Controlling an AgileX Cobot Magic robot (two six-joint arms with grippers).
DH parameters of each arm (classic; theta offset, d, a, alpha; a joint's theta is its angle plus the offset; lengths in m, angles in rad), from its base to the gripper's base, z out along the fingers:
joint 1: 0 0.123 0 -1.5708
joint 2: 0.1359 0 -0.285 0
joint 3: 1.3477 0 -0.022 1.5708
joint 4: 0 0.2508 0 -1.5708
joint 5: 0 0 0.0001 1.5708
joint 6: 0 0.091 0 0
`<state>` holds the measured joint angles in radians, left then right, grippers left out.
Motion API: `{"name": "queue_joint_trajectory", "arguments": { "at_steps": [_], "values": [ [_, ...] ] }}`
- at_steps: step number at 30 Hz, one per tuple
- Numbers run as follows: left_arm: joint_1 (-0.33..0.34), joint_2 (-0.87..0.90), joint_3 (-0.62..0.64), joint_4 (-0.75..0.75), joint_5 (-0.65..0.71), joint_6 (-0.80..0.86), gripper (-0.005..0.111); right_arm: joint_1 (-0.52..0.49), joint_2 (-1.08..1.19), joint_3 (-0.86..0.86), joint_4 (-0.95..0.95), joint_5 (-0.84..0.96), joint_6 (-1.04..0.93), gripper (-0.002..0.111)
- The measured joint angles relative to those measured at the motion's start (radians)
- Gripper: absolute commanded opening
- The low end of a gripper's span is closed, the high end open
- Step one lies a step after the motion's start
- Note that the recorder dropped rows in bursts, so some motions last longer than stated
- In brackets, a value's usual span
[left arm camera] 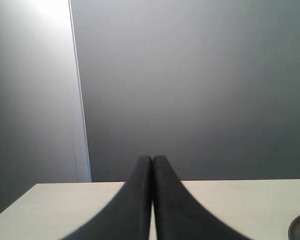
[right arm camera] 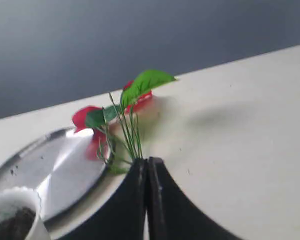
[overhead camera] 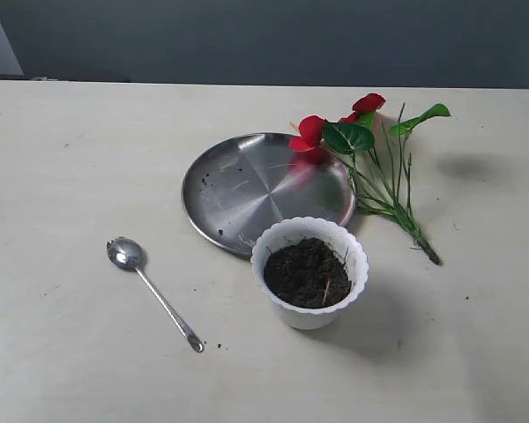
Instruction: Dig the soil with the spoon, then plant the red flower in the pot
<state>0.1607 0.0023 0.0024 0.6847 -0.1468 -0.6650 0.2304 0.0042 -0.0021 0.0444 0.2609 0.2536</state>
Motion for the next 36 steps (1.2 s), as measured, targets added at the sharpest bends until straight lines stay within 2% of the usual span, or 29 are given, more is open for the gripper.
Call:
{"name": "queue_joint_trajectory", "arguments": {
  "at_steps": [10, 19, 24, 29, 33, 36],
  "values": [
    [0.000, 0.000, 0.000, 0.000, 0.000, 0.000, 0.000, 0.000, 0.000, 0.000, 0.400, -0.340, 0.061, -0.001],
    [0.000, 0.000, 0.000, 0.000, 0.000, 0.000, 0.000, 0.000, 0.000, 0.000, 0.567, -0.377, 0.063, -0.001],
    [0.000, 0.000, 0.000, 0.000, 0.000, 0.000, 0.000, 0.000, 0.000, 0.000, 0.610, -0.485, 0.078, -0.001],
    [0.000, 0.000, 0.000, 0.000, 0.000, 0.000, 0.000, 0.000, 0.000, 0.000, 0.558, -0.569, 0.108, -0.001],
    [0.000, 0.000, 0.000, 0.000, 0.000, 0.000, 0.000, 0.000, 0.000, 0.000, 0.306, -0.571, 0.170, -0.001],
    [0.000, 0.000, 0.000, 0.000, 0.000, 0.000, 0.000, 0.000, 0.023, -0.038, 0.145, -0.576, 0.291, -0.001]
  ]
}}
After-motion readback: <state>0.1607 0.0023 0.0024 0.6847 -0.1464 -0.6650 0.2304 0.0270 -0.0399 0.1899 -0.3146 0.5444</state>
